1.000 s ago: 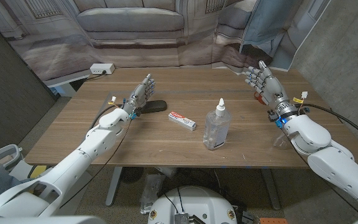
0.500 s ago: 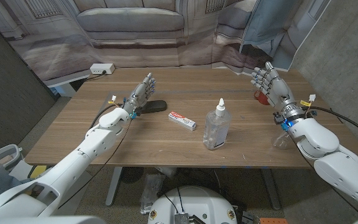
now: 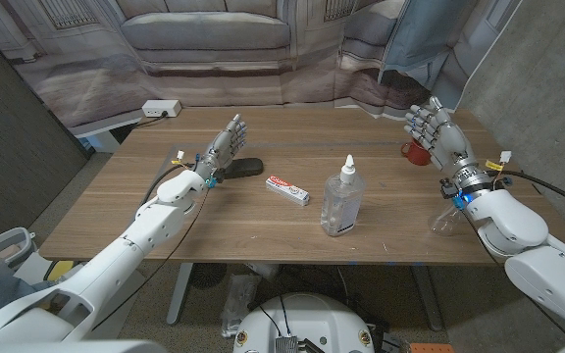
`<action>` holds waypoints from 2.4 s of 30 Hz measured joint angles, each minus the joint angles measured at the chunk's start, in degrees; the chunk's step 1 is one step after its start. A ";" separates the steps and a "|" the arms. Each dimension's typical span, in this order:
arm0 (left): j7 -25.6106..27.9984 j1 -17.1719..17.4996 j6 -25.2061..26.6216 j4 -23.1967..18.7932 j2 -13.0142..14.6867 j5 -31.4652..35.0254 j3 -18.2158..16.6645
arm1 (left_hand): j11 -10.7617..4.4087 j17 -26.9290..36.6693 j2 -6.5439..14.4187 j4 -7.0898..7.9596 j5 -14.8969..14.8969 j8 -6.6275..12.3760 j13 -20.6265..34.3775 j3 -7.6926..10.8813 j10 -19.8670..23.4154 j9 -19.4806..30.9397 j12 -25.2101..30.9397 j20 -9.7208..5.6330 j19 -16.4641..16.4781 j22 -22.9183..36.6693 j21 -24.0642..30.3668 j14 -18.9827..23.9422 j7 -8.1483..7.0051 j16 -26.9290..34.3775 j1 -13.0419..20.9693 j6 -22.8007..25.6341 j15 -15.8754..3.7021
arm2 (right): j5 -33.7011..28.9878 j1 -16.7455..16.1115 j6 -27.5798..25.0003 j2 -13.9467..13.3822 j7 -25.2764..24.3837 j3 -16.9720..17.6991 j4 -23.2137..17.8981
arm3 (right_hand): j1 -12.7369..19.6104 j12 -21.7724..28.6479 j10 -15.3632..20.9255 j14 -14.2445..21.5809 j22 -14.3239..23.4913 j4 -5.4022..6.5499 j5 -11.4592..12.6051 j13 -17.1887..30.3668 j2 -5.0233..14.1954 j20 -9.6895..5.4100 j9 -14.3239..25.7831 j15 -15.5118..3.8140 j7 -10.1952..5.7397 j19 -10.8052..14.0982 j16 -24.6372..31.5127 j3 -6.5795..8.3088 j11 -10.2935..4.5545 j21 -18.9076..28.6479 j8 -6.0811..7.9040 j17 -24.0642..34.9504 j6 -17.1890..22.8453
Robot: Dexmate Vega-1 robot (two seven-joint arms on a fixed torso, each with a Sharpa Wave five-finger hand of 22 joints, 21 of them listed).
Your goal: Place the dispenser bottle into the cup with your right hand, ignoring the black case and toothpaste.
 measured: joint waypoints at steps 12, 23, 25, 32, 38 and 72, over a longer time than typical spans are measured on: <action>0.32 0.57 -0.02 -0.70 0.13 0.12 0.08 | 0.00 0.00 0.00 0.00 0.00 0.00 0.00 0.00 0.00 0.00 0.00 0.03 -0.03 0.00 0.00 0.00 0.00 0.00 0.00 0.00 0.00 | -1.45 -3.88 0.50 1.93 0.19 4.00 -2.50 | 0.00 0.00 0.00 -0.01 0.00 0.00 -0.39 0.00 0.00 0.00 0.00 0.00 0.00 0.00 0.00 0.00 0.00 0.00 0.00 0.00 0.00; -0.05 0.26 -0.20 0.08 -0.24 0.11 0.36 | 0.00 0.00 0.00 0.15 0.00 0.00 0.00 -0.15 0.00 0.00 0.00 0.30 -0.29 0.00 0.00 0.00 0.00 0.00 0.00 0.00 0.00 | -2.67 -6.41 -0.08 3.62 0.92 7.07 -4.09 | 0.30 0.00 -0.01 -0.01 0.00 0.00 -0.39 0.00 0.30 0.21 0.00 -0.01 0.00 0.21 0.00 0.00 0.00 0.00 0.00 0.00 0.00; -0.21 0.08 -0.26 0.35 -0.38 0.11 0.43 | 0.00 0.00 0.00 0.15 0.00 0.00 0.00 -0.15 0.00 0.00 0.00 0.30 -0.29 0.00 0.00 0.00 0.00 0.00 0.00 0.00 0.00 | -2.90 -6.79 -0.20 3.99 1.01 7.56 -4.30 | 0.30 0.00 -0.01 -0.01 0.00 0.00 -0.39 0.00 0.30 0.21 0.00 -0.01 0.00 0.21 0.00 0.00 -0.01 0.00 0.00 0.00 0.00; -0.81 -0.71 -0.35 1.40 -0.75 0.11 0.72 | 0.00 0.00 0.00 -0.02 0.00 0.00 0.00 -0.32 0.00 0.00 0.00 0.30 -0.29 0.00 0.00 0.00 0.00 0.00 0.00 0.00 0.00 | -3.65 -7.82 -0.45 5.37 1.32 9.18 -4.72 | 0.30 0.00 -0.01 -0.01 0.00 -0.02 -0.39 -0.01 0.30 0.21 0.00 -0.01 0.00 0.21 0.00 -0.02 -0.01 0.00 0.00 0.00 0.00; -1.33 -1.51 -0.36 2.51 -1.21 0.10 0.99 | 0.00 0.00 0.00 -0.02 0.00 0.00 0.00 -0.32 0.00 0.00 0.00 0.30 -0.29 0.00 0.00 0.00 0.00 0.00 0.00 0.00 0.00 | -3.98 -8.24 -0.49 6.42 1.68 10.36 -4.69 | 0.30 0.00 -0.01 -0.01 0.00 -0.16 -0.39 -0.01 0.30 0.21 0.00 -0.01 0.00 0.21 0.00 -0.16 -0.01 -0.26 0.00 0.00 0.00; -0.99 -1.41 0.18 2.04 -1.11 0.01 0.88 | 0.00 0.00 0.30 -0.26 -0.38 0.00 -0.01 -0.55 0.00 0.00 0.00 0.30 -0.28 0.00 0.00 -0.19 -0.31 0.00 0.30 0.30 -0.19 | -4.61 -10.46 -0.73 10.45 3.54 16.07 -3.34 | 0.61 0.00 0.29 0.41 0.00 -0.32 -0.39 -0.01 0.61 0.21 0.00 -0.44 -0.32 0.20 0.00 -0.32 -0.32 -0.24 0.00 0.00 0.32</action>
